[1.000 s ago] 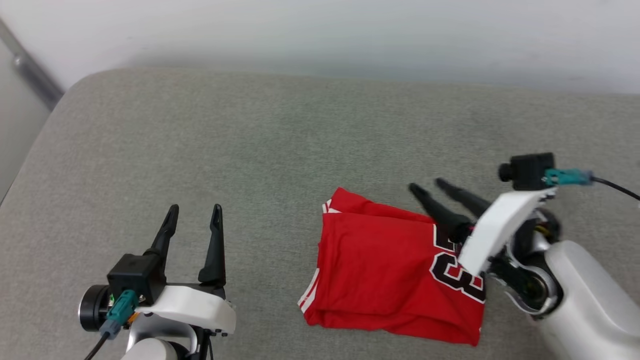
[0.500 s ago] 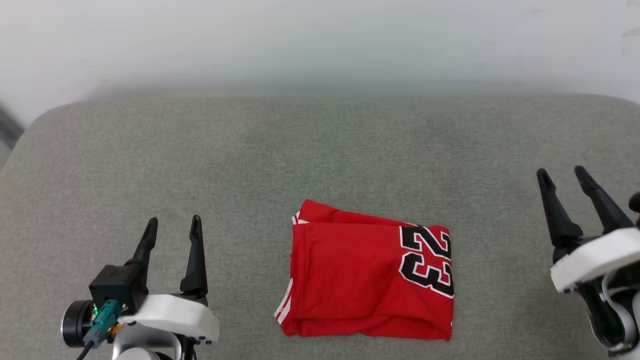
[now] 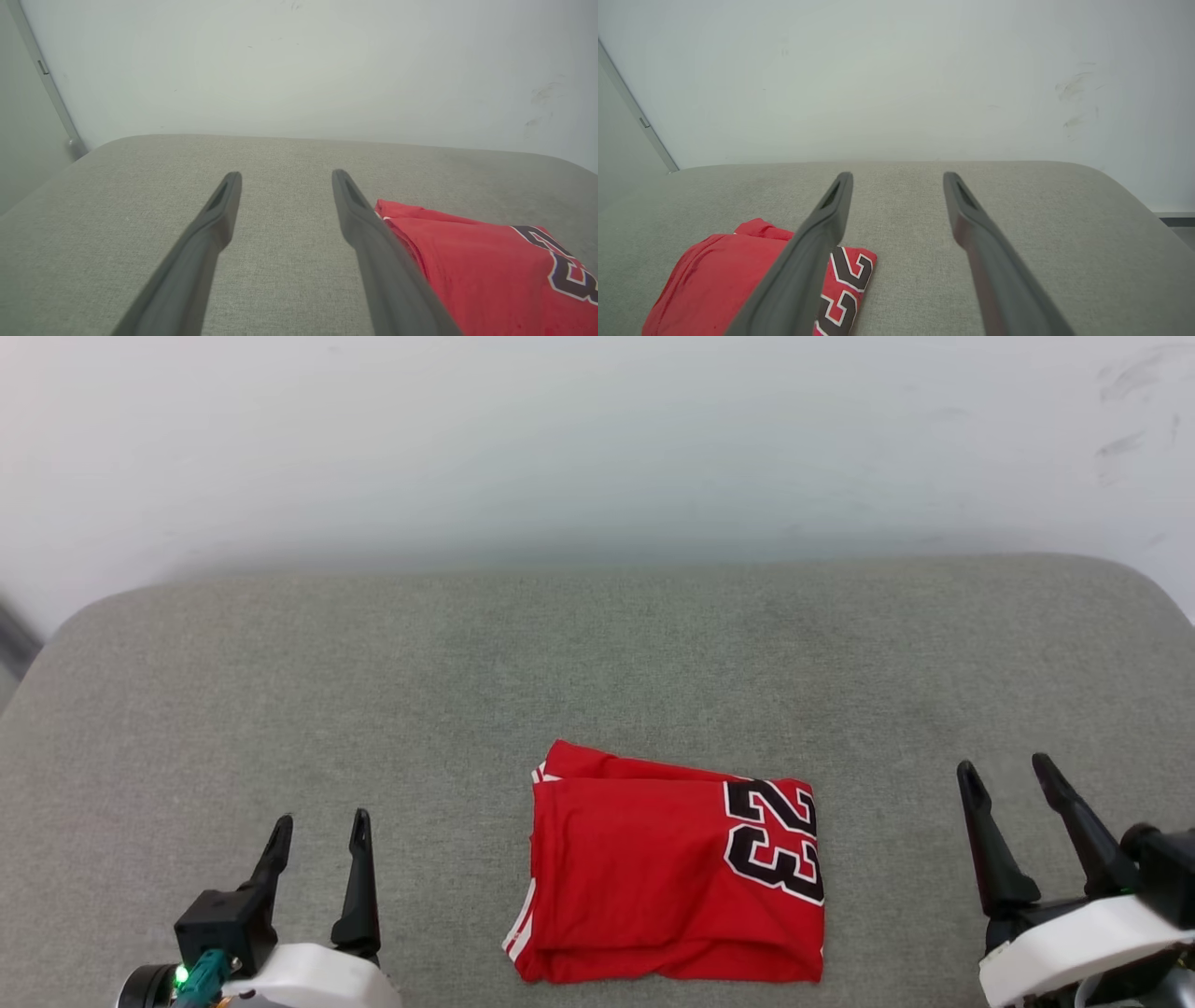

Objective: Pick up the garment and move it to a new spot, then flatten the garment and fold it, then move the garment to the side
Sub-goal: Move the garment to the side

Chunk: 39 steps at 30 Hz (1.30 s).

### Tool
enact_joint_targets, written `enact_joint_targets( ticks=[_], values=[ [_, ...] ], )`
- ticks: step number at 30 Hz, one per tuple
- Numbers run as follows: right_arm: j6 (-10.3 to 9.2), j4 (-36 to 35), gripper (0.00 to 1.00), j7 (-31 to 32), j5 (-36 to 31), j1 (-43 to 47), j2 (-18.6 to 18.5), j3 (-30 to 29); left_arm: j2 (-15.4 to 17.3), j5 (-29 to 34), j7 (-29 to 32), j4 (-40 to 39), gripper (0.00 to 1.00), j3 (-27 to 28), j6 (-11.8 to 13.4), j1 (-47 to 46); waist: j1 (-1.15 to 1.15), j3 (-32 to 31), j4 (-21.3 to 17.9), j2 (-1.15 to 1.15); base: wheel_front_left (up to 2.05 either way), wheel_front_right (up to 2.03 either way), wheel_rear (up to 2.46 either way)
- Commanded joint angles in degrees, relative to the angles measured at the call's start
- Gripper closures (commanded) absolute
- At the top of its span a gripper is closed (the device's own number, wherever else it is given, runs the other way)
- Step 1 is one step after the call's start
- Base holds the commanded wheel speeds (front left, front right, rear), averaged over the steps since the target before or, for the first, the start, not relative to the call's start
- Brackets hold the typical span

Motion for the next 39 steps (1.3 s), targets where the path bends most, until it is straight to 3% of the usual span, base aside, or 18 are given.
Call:
enact_joint_targets(
  ticks=[1,15,20,24,33,39],
  values=[
    [-0.02,-0.7,0.0,0.3,-0.6,1.0,0.4,0.0,0.2,0.1,-0.3,0.1,0.0,0.1,0.3,0.7,0.0,-0.4,-0.2,0.0,0.0,0.0,0.0],
    [-0.02,-4.0,0.0,3.0,-1.6,2.7,2.1,-0.8,1.2,2.2,-0.2,-1.7,0.0,-0.5,1.0,-0.1,0.0,-0.3,-0.3,0.0,0.0,0.0,0.0],
    [-0.02,-2.7,0.0,5.2,0.9,3.1,2.6,-2.0,1.6,2.7,0.0,-2.7,0.0,-0.6,1.4,-0.7,0.0,0.1,0.2,0.0,0.0,0.0,0.0],
    [-0.02,0.4,0.0,11.2,7.1,3.8,2.3,-5.9,1.6,3.4,0.2,-3.5,0.0,-1.0,1.5,-1.7,0.0,0.8,1.5,0.0,0.0,0.0,0.0],
    [-0.01,15.0,0.0,29.6,24.6,-1.3,-3.6,-13.5,-1.3,3.7,-0.7,-4.6,0.0,-0.6,0.7,-4.6,0.0,3.8,6.4,0.0,0.0,0.0,0.0],
    [-0.01,23.0,0.0,38.8,35.5,-7.2,-1.9,-13.7,-2.6,5.0,-0.8,-4.5,0.0,-1.0,-0.7,-7.3,0.0,6.9,10.3,0.0,0.0,0.0,0.0]
  ],
)
